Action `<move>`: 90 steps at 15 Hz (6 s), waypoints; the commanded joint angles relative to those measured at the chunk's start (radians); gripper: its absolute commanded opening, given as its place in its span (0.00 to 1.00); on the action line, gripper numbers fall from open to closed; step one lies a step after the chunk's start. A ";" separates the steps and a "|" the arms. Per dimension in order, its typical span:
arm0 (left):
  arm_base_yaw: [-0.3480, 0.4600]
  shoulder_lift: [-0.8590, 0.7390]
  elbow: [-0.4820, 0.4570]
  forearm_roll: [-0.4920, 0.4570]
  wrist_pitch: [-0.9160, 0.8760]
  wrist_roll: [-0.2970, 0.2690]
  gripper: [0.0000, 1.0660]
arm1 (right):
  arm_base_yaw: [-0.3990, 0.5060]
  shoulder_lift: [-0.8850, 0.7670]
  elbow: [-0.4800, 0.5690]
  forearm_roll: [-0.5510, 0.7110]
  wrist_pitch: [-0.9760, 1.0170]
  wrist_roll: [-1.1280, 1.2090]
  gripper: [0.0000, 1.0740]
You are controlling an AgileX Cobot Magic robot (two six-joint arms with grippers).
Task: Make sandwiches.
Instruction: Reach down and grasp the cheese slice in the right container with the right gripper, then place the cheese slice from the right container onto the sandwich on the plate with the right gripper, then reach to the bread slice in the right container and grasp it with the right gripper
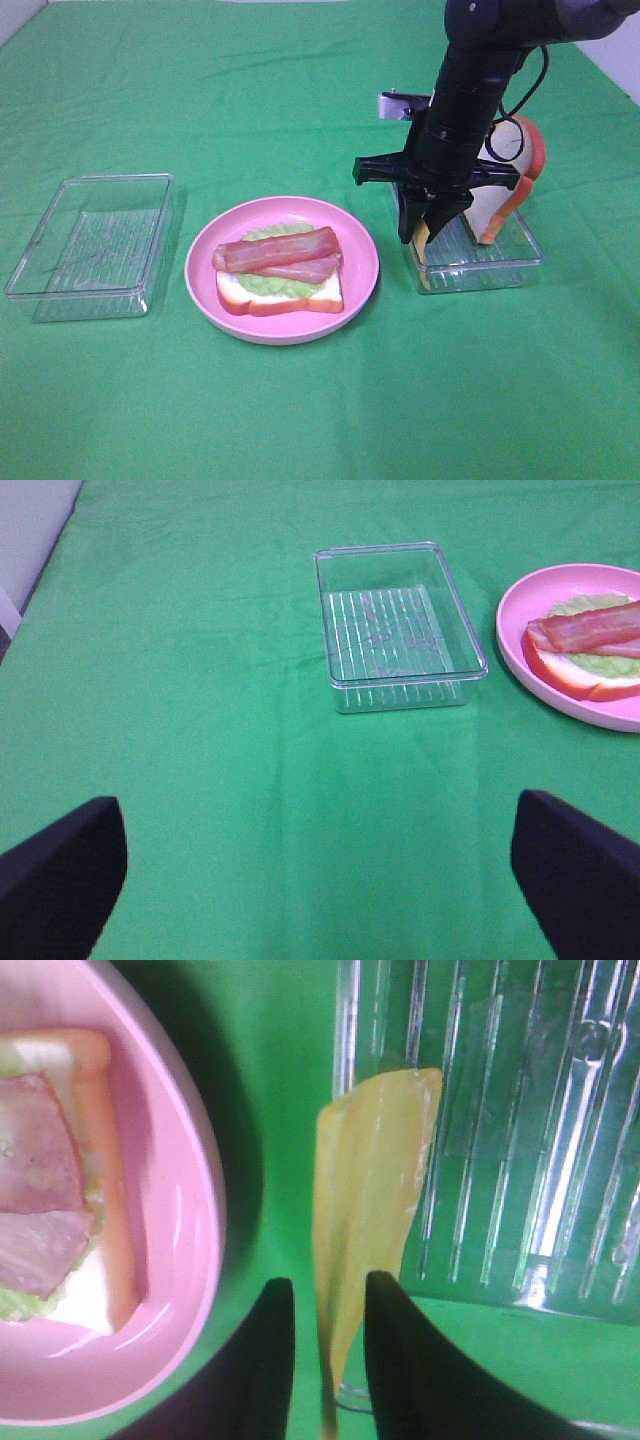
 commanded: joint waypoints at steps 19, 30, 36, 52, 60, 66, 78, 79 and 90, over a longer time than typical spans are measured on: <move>0.005 -0.019 0.002 -0.006 -0.015 -0.007 0.92 | 0.002 -0.225 0.000 0.185 -0.051 -0.040 0.00; 0.005 -0.019 0.002 -0.010 -0.015 -0.007 0.92 | 0.129 -0.253 0.338 1.036 -0.298 -0.734 0.00; 0.005 -0.019 0.002 -0.010 -0.015 -0.007 0.92 | 0.129 -0.050 0.190 1.053 -0.248 -0.726 0.00; 0.005 -0.019 0.002 -0.011 -0.015 -0.007 0.92 | 0.060 0.039 0.159 0.865 -0.233 -0.660 0.00; 0.005 -0.019 0.002 -0.011 -0.015 -0.007 0.92 | 0.059 0.013 0.159 0.815 -0.229 -0.640 0.74; 0.005 -0.019 0.002 -0.011 -0.015 -0.007 0.92 | 0.058 -0.129 0.120 0.401 -0.092 -0.361 0.81; 0.005 -0.019 0.002 -0.011 -0.015 -0.007 0.92 | -0.210 -0.202 -0.261 -0.089 0.233 -0.073 0.81; 0.005 -0.019 0.002 -0.011 -0.015 -0.007 0.92 | -0.238 -0.189 -0.261 -0.084 0.234 -0.076 0.81; 0.005 -0.019 0.002 -0.011 -0.015 -0.008 0.92 | -0.318 -0.002 -0.288 -0.057 0.153 -0.128 0.78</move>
